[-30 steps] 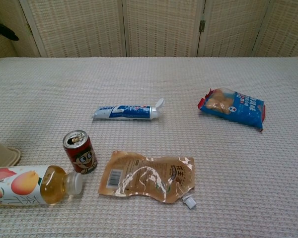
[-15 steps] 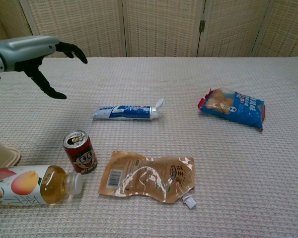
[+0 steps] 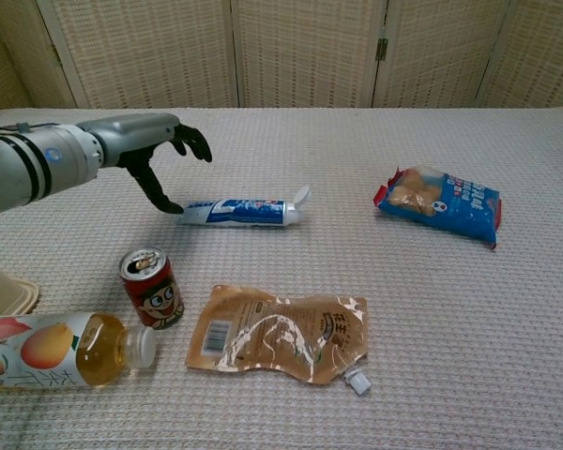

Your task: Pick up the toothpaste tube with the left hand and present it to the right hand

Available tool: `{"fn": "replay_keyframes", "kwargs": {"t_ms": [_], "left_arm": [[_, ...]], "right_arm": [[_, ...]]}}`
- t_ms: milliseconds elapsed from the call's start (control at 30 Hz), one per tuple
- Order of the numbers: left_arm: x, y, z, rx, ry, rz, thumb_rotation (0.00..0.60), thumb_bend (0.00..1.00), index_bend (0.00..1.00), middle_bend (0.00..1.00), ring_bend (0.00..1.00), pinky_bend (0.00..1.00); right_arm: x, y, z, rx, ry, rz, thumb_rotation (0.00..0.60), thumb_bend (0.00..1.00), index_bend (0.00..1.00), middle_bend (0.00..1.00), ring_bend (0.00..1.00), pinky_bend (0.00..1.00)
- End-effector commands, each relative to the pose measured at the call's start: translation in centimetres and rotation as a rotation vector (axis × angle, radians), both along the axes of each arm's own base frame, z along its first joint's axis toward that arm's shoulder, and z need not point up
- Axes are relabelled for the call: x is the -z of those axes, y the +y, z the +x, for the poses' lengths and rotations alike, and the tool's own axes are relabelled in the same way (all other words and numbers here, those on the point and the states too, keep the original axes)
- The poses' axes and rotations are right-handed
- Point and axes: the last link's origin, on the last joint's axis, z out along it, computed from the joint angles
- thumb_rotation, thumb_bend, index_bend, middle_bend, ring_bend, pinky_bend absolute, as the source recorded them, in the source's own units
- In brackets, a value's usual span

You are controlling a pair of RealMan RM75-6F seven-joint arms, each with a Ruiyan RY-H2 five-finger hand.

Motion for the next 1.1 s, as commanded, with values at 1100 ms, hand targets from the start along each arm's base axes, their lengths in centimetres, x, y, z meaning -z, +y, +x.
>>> {"fn": "replay_keyframes", "kwargs": {"t_ms": [1100], "left_arm": [[4.9, 3.5, -0.8, -0.106, -0.011, 0.058, 0.6, 0.27, 0.38, 0.34, 0.3, 0.14]], "right_arm": [[0.4, -0.2, -0.5, 0.037, 0.007, 0.015, 0.6, 0.21, 0.0, 0.05, 0.09, 0.0]]}}
